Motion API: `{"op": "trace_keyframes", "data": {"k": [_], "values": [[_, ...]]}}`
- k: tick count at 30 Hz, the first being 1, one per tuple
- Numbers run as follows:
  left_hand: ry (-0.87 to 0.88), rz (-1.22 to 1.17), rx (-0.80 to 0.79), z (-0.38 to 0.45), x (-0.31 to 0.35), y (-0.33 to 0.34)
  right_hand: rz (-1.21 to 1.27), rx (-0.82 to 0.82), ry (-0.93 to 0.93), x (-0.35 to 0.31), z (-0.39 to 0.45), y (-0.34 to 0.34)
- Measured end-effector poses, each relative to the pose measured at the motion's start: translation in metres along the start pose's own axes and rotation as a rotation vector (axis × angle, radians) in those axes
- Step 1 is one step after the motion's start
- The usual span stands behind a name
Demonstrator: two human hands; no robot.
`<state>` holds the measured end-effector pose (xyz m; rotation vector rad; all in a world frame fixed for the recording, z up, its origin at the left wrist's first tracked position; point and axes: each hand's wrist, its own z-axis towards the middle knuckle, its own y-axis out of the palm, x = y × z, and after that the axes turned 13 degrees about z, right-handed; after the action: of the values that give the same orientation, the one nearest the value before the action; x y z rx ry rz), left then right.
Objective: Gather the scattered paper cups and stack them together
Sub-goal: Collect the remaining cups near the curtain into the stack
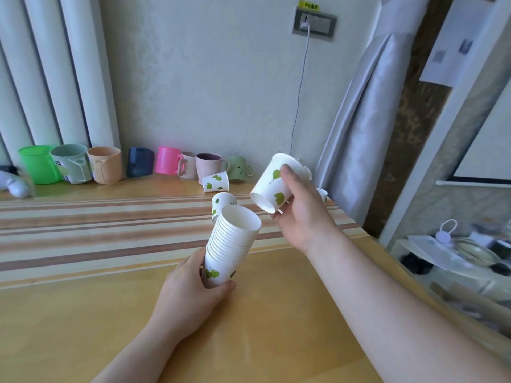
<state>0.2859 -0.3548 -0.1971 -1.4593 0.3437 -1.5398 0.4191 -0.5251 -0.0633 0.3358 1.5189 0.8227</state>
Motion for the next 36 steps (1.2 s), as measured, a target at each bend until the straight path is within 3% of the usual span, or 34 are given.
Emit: {"op": "trace_keyframes", "data": {"k": [6,12,16,20,23,27,31,36], "values": [[0.006,0.008,-0.005,0.0,0.002,-0.001,-0.41,-0.231,-0.039,0.026,-0.022,0.007],[-0.009,-0.011,-0.018,0.001,0.004,-0.003,-0.472,-0.245,-0.085,0.044,-0.025,-0.004],[-0.056,-0.074,-0.012,0.002,0.002,-0.003,-0.541,-0.297,0.005,0.052,-0.026,-0.013],[-0.161,-0.17,-0.009,0.005,0.0,-0.006,-0.525,-0.159,0.043,0.065,-0.013,-0.029],[-0.199,-0.177,-0.175,0.019,-0.001,-0.018,-0.639,-0.001,0.042,0.078,0.012,-0.046],[-0.141,-0.096,-0.318,0.047,-0.006,-0.042,-0.872,0.064,0.081,0.093,0.041,-0.048],[-0.142,0.004,-0.214,0.081,-0.026,-0.044,-0.96,0.124,0.068,0.108,0.081,-0.029],[-0.133,0.06,-0.021,0.119,-0.044,-0.03,-0.957,0.301,0.198,0.129,0.131,-0.013]]}}
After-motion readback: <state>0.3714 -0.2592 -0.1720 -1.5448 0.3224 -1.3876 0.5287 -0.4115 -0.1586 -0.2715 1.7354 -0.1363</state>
